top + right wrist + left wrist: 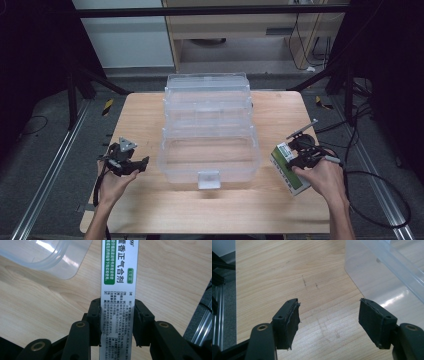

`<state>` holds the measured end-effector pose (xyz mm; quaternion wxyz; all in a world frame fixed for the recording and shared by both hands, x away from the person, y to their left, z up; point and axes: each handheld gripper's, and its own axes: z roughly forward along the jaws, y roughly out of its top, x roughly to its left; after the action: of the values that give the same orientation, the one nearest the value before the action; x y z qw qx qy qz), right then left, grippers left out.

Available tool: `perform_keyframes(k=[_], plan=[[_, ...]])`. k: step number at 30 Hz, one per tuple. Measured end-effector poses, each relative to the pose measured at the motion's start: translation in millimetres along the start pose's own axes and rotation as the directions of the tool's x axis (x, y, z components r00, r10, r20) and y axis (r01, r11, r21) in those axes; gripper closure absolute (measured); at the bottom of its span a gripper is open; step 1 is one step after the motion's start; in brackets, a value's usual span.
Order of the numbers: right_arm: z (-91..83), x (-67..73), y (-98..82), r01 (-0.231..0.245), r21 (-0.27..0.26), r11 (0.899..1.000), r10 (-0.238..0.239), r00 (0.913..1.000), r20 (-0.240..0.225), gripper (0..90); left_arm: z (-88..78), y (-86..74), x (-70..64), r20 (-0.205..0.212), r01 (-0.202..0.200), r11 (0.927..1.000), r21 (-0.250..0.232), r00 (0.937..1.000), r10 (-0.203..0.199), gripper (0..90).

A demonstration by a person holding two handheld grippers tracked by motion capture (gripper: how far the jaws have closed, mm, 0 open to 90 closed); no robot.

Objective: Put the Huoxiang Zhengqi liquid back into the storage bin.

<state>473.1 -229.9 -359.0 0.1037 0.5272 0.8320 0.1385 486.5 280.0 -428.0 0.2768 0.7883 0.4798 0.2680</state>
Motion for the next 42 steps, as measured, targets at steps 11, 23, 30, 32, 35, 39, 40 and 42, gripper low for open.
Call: perform_keyframes(k=[11,23,30,32,35,39,40,42], plan=[[-10.7,-2.1,12.4,-0.010,-0.038,0.999,0.010,0.9998,0.015,64.0,1.3,-0.6,-0.2,0.005,0.000,1.0000,0.007,1.0000,0.000,32.3],[-28.8,-4.7,25.8,-0.012,-0.083,0.997,0.015,0.9994,0.031,64.0,1.7,-0.9,0.3,0.006,0.002,1.0000,0.010,1.0000,-0.002,32.1],[-38.0,-4.9,32.4,0.006,-0.110,0.994,-0.002,0.9992,0.041,64.1,2.2,-1.2,0.5,0.007,0.002,0.9999,0.013,1.0000,-0.002,32.0],[-41.1,-5.6,34.1,0.016,-0.119,0.993,-0.011,0.9991,0.041,64.1,2.5,-1.2,0.4,0.009,0.002,0.9999,0.015,1.0000,-0.002,32.0],[-46.5,-6.0,37.4,0.020,-0.129,0.991,-0.014,0.9989,0.044,64.1,2.7,-1.3,0.6,0.008,0.003,0.9999,0.015,1.0000,-0.003,31.9],[-50.8,-5.2,39.4,0.037,-0.145,0.989,-0.031,0.9984,0.048,64.1,3.1,-1.4,0.4,0.009,0.003,0.9999,0.016,1.0000,-0.003,31.9],[-52.3,-4.3,40.2,0.040,-0.148,0.988,-0.033,0.9984,0.045,64.1,3.2,-1.4,0.3,0.009,0.003,0.9999,0.017,1.0000,-0.003,32.0],[-55.0,-2.8,41.5,0.056,-0.158,0.986,-0.050,0.9977,0.046,64.1,3.3,-1.5,0.2,0.009,0.001,0.9998,0.018,1.0000,-0.002,31.9]])
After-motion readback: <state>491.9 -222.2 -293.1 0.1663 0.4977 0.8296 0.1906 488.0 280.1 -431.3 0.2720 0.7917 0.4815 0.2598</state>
